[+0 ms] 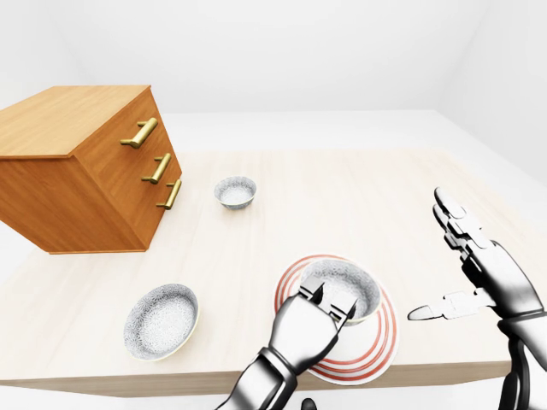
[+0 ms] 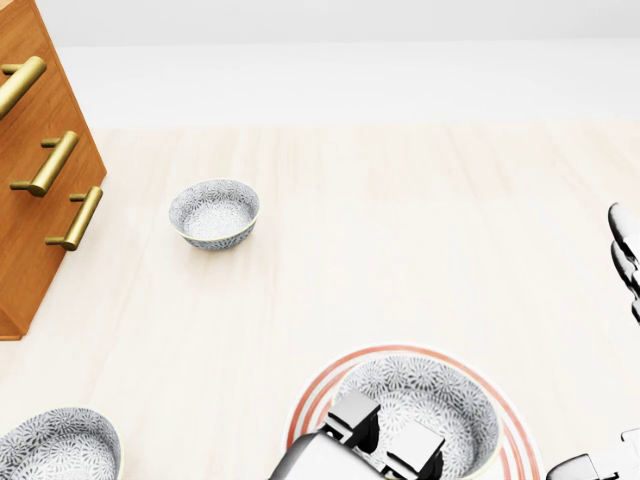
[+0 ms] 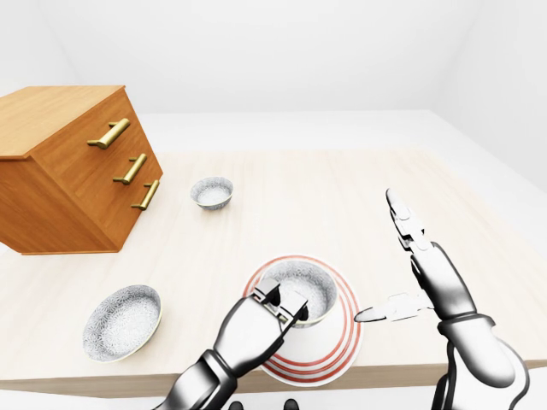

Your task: Put the bowl in the middle on the plate.

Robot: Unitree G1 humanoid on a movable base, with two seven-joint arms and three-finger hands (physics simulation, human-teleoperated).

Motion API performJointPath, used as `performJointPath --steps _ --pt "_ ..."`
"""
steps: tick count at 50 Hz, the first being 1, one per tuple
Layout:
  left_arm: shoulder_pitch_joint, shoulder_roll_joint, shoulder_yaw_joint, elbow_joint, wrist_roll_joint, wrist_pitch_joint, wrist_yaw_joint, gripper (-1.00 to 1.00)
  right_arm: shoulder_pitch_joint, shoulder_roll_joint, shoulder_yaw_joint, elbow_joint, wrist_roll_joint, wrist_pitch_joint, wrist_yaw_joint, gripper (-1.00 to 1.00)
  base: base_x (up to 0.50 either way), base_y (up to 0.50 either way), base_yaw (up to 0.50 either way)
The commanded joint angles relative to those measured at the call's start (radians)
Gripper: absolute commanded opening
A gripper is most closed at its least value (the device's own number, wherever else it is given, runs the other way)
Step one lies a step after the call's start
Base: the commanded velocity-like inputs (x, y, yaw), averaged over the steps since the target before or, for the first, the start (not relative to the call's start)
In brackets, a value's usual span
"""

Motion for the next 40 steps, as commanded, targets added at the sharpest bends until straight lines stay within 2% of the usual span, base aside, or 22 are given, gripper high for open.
performJointPath --steps 1,22,40 --pt "0.003 0.003 -0.005 0.037 -0.001 0.000 0.045 -1.00 0.001 0.001 -0.001 -0.013 -0.001 0.000 0.000 1.00 0.00 0.00 0.00" --pt "-0.004 -0.008 0.022 0.085 -0.014 0.000 0.076 -1.00 0.000 0.001 -0.002 -0.005 -0.001 0.000 0.000 1.00 0.00 0.00 0.00" --pt "0.006 -0.008 -0.016 0.090 -0.028 0.000 0.094 -1.00 0.001 0.001 0.002 0.010 -0.004 0.000 0.000 1.00 0.00 0.00 0.00"
